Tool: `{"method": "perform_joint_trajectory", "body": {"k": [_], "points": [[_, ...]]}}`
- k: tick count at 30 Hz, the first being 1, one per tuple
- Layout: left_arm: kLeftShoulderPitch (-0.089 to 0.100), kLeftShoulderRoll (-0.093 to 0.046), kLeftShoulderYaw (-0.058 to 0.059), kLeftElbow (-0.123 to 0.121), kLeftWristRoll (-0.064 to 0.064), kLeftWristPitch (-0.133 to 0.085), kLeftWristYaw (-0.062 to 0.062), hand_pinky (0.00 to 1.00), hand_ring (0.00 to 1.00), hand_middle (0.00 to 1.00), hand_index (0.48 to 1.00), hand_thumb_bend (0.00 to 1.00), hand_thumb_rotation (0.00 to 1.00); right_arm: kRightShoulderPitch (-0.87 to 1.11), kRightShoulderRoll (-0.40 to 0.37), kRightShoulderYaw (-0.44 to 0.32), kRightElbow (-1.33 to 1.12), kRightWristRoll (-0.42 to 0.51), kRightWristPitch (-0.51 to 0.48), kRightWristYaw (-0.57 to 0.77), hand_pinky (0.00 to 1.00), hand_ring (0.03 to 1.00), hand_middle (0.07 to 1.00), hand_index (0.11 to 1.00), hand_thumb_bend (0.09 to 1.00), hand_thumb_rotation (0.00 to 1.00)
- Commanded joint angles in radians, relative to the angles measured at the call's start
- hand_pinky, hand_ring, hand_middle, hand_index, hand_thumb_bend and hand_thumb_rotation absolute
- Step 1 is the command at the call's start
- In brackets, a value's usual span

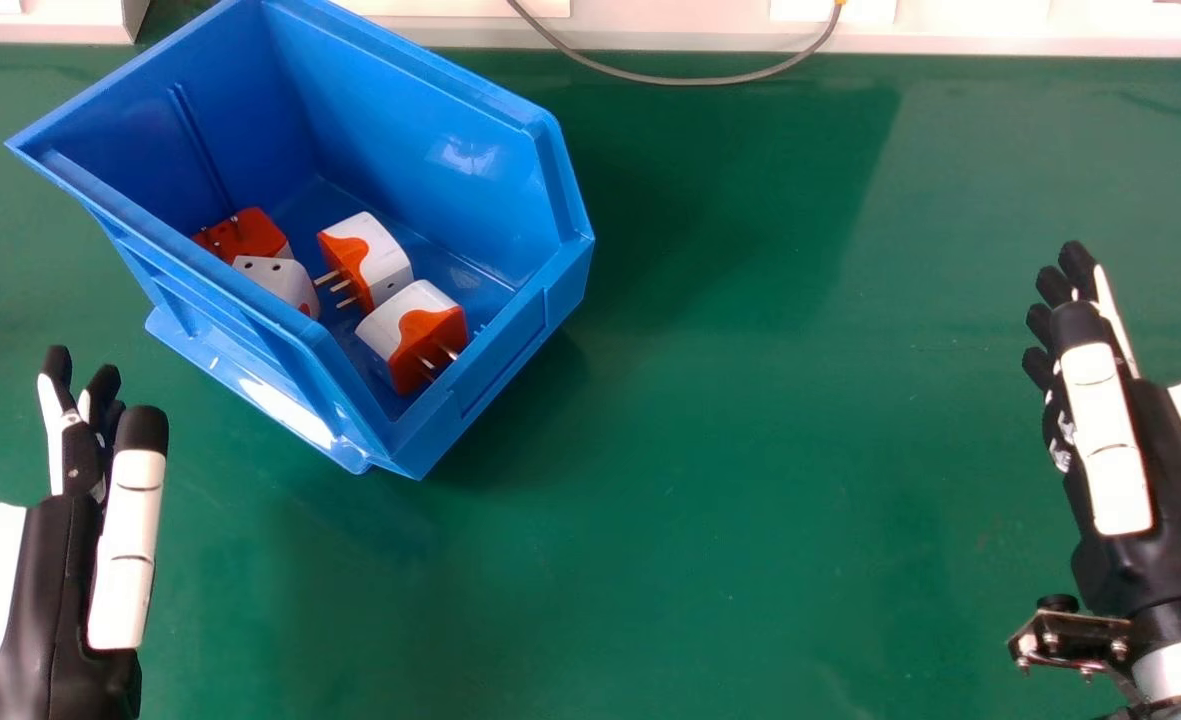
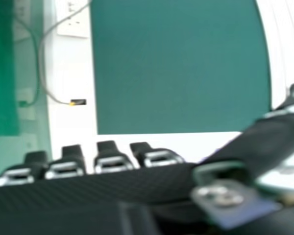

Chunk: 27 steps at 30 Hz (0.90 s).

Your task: Pick all objects and put in blue box

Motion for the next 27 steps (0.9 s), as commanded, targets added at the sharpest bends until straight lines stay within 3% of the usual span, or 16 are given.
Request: {"method": "perform_joint_trajectory", "body": {"k": [1,4,7,10,16,22,27], "points": [[0.007,0.025,0.0,0.001,0.026,-0.013,0.009,1.0,1.0,1.0,1.0,0.82,1.0,0.007,0.002,0.006,-0.015,-0.009,-0.032,-0.009,1.0,1.0,1.0,1.0,0.413,1.0],[-0.004,0.041,-0.003,0.013,0.053,0.005,0.015,1.0,1.0,1.0,1.0,0.85,1.0,0.0,0.004,0.014,-0.011,-0.019,-0.028,-0.016,1.0,1.0,1.0,1.0,0.412,1.0],[-0.01,0.049,-0.006,0.002,0.069,0.03,0.021,1.0,1.0,1.0,1.0,0.88,1.0,-0.008,-0.001,0.017,-0.004,-0.025,-0.025,-0.018,1.0,1.0,1.0,1.0,0.41,1.0],[-0.034,0.056,-0.001,0.006,0.068,0.052,0.025,1.0,1.0,1.0,1.0,0.89,1.0,-0.018,-0.005,0.02,-0.014,-0.03,-0.014,-0.023,1.0,1.0,1.0,1.0,0.408,1.0],[-0.065,0.054,-0.001,0.03,0.058,0.039,0.046,1.0,1.0,1.0,1.0,0.86,1.0,-0.038,-0.013,0.026,-0.001,-0.032,-0.017,-0.017,1.0,1.0,1.0,1.0,0.399,1.0],[-0.082,0.049,-0.002,0.057,0.057,0.02,0.066,1.0,1.0,1.0,1.0,0.84,1.0,-0.039,-0.017,0.025,-0.007,-0.034,-0.016,-0.023,1.0,1.0,1.0,1.0,0.386,1.0],[-0.079,0.05,0.0,0.063,0.049,0.016,0.073,1.0,1.0,1.0,1.0,0.83,1.0,-0.032,-0.014,0.025,-0.013,-0.032,-0.018,-0.027,0.99,1.0,1.0,1.0,0.376,1.0]]}}
